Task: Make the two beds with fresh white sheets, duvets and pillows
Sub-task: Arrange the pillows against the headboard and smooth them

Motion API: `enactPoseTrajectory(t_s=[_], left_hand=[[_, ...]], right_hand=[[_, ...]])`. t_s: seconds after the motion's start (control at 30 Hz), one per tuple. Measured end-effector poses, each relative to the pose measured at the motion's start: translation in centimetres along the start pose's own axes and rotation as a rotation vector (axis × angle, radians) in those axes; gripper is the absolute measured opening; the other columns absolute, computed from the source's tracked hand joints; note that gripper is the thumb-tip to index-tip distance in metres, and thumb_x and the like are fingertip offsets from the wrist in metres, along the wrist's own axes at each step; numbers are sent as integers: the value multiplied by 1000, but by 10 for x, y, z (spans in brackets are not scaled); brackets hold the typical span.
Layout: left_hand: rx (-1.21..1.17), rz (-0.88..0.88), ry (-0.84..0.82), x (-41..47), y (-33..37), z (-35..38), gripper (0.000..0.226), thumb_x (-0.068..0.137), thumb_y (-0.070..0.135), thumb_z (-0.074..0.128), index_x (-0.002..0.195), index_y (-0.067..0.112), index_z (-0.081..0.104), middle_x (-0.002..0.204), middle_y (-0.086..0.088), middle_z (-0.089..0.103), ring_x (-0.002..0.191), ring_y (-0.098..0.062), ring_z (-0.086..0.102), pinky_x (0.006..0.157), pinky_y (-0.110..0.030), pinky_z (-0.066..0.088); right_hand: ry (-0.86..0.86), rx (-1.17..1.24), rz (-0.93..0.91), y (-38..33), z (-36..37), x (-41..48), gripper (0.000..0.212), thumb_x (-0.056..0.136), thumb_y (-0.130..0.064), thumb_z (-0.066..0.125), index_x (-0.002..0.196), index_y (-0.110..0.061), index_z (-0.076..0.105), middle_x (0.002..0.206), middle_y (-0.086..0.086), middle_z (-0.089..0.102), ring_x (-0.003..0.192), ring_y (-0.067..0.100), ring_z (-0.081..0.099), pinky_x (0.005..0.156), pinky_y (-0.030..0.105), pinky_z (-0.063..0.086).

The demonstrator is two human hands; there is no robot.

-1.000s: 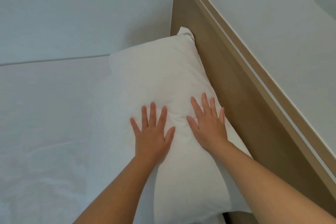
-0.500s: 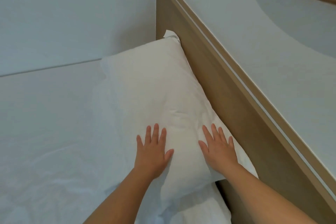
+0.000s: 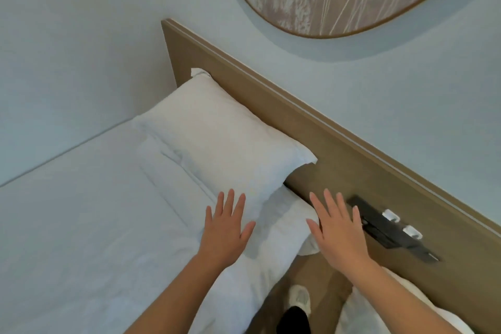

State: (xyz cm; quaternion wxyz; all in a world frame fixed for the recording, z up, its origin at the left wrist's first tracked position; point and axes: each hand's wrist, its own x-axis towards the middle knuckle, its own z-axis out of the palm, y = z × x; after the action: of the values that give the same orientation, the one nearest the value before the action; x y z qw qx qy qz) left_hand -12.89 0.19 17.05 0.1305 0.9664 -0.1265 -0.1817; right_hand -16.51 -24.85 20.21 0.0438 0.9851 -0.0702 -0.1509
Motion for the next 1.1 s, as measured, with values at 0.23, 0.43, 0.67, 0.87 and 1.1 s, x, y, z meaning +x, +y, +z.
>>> enactPoseTrajectory(t_s=[0.23, 0.43, 0.67, 0.87, 1.1], left_hand=[[105, 205, -20, -115, 31, -31, 116, 52, 76, -43, 154, 29, -11, 161, -2, -17, 148, -26, -17, 120, -50, 0], [159, 376, 19, -152, 77, -28, 109, 60, 75, -38, 154, 30, -6, 162, -1, -13, 149, -26, -12, 118, -47, -2], [162, 611, -58, -230, 154, 24, 77, 87, 70, -3, 154, 32, 0, 163, 2, -12, 149, -24, -14, 117, -48, -5], [216, 853, -252, -339, 214, 99, 68, 97, 60, 12, 155, 27, 0, 163, -1, -11, 149, -24, -15, 119, -50, 0], [520, 1148, -480, -435, 252, 183, 64, 101, 54, 15, 156, 25, -3, 162, -2, -13, 148, -23, -17, 120, -51, 0]], right_hand=[[39, 92, 176, -6, -27, -164, 78, 84, -67, -17, 155, -38, -3, 165, 0, -2, 151, 26, -4, 119, 51, 2], [86, 134, 338, 15, -26, -244, 62, 98, -61, 11, 155, -37, 4, 165, 0, 5, 152, 26, 1, 119, 53, 3], [55, 251, 549, 41, 18, -378, 88, 83, -70, -20, 155, -35, 16, 163, 3, 16, 149, 32, 16, 117, 56, 11], [-95, 327, 873, 67, 98, -546, 65, 96, -60, 1, 155, -34, -4, 165, 1, 0, 151, 28, 0, 120, 53, 7], [-262, 594, 1267, 31, 205, -700, 61, 103, -52, 17, 156, -31, -4, 165, 3, -1, 151, 29, -1, 120, 54, 10]])
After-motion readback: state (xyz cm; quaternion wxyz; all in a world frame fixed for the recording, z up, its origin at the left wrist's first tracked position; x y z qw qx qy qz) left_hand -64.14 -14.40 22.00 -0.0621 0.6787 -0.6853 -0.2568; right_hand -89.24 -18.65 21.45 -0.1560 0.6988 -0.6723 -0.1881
